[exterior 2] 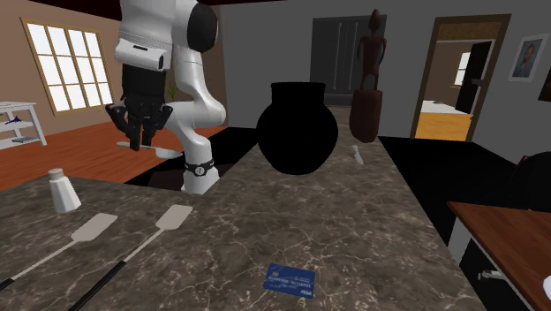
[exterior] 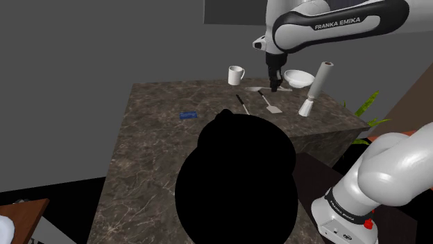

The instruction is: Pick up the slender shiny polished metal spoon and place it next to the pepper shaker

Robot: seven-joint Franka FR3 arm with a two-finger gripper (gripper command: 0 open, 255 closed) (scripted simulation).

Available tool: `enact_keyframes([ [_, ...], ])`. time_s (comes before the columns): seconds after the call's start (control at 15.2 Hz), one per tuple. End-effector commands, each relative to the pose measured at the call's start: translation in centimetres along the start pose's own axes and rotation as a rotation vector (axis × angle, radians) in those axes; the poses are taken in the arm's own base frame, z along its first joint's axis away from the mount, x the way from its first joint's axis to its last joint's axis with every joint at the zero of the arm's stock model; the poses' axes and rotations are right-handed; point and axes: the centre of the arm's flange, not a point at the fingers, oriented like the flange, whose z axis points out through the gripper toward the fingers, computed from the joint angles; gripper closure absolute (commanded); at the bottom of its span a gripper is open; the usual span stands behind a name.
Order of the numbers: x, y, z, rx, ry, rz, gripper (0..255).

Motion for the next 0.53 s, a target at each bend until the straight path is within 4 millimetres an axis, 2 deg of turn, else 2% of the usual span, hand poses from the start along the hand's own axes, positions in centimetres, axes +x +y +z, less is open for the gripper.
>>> enact_keyframes([
  [0.0,-2.6,0.3,0.0,0.000,0.000,-0.001,255],
  [0.46,-11.5,1.3,2.2,0.000,0.000,-0.001,255],
])
